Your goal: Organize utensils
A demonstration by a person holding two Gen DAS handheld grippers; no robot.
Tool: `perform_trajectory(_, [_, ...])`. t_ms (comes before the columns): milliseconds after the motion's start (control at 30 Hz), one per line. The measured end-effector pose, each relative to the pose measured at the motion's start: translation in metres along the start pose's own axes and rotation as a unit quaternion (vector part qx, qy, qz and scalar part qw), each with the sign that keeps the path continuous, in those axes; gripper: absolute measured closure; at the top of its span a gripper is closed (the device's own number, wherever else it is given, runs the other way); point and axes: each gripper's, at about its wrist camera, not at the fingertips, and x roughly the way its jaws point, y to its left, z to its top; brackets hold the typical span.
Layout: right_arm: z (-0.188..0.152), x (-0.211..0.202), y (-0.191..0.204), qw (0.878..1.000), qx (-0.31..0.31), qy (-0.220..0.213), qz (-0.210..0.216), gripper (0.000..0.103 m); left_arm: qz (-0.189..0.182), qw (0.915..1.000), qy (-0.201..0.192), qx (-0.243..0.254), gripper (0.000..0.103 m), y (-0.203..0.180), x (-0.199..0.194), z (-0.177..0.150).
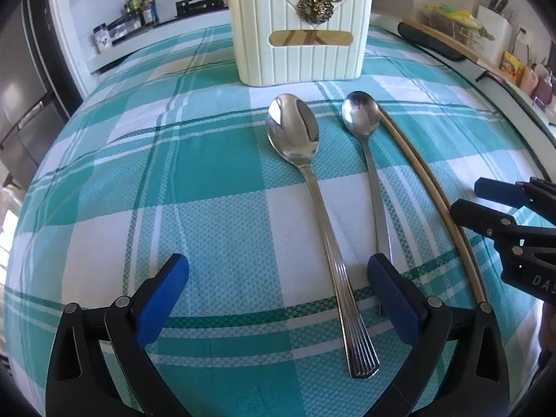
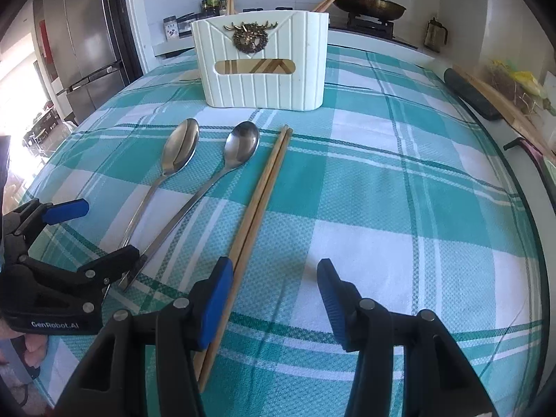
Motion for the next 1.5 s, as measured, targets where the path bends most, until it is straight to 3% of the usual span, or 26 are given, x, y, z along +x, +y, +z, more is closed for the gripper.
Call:
perform_trajectory(267, [0.002,-0.002,0.004,0.999,-0.032,0.001,-0.042,0.052,0.005,1.0,-0.001,-0.006,0.002,0.004,0.006,0.01])
perform_trajectory(333, [0.004,0.003,0.007,0.999,-0.029,0.012,-0.022,0.06,-0.003,1.0,-0.007,-0.003,0.015,0.0,0.006,0.013])
perform_trajectory(433, [0.002,0.003,0.016,0.998,-0.052,0.002,-0.035,0.066,-0.01,0.9996,-0.019,0.019,0.053,-0.008,0.0,0.014])
perform_trajectory(500, [0.002,0.002,0.014,0.998,-0.05,0.003,-0.038,0.094,-0.016,0.9993,-0.022,0.025,0.087,-0.01,-0.002,0.014])
perform_trajectory(567, [0.001,0.001,0.006,0.998,-0.039,0.003,-0.053,0.097,-0.006,0.9995,-0.023,0.02,0.098,-0.007,-0.003,0.013])
perform_trajectory(800, [-0.017,-0.011,-0.039,0.996,0.009,-0.003,-0.092,0.097,0.027,0.9981,-0.026,-0.049,0.098,0.04,-0.009,0.003])
perform_trajectory(967, [-0.034,-0.023,-0.076,0.991,0.04,-0.006,-0.128,0.097,0.03,0.997,-0.018,-0.068,0.095,0.065,-0.012,-0.002])
perform_trajectory(1033, [-0.037,-0.027,-0.084,0.992,0.051,-0.013,-0.116,0.096,0.024,0.9971,-0.016,-0.07,0.078,0.069,-0.012,-0.003])
perform_trajectory(1067, [-0.037,-0.028,-0.087,0.993,0.055,-0.015,-0.102,0.092,0.022,0.9973,-0.015,-0.069,0.054,0.07,-0.012,-0.003])
perform_trajectory(1100, [-0.037,-0.028,-0.09,0.994,0.058,-0.014,-0.088,0.074,0.028,0.9972,-0.012,-0.068,0.027,0.07,-0.01,-0.002])
perform_trajectory(1167, [-0.038,-0.028,-0.093,0.995,0.056,-0.017,-0.08,0.044,0.04,0.9971,-0.01,-0.065,0.019,0.072,-0.006,-0.003])
perform_trajectory(1367, [-0.036,-0.022,-0.096,0.997,0.042,-0.014,-0.071,0.043,0.041,0.9966,0.009,-0.071,0.0,0.08,0.005,0.0])
perform_trajectory(1500, [-0.036,-0.02,-0.1,0.997,0.048,-0.015,-0.064,0.039,0.037,0.9965,0.008,-0.075,0.0,0.081,0.005,0.0])
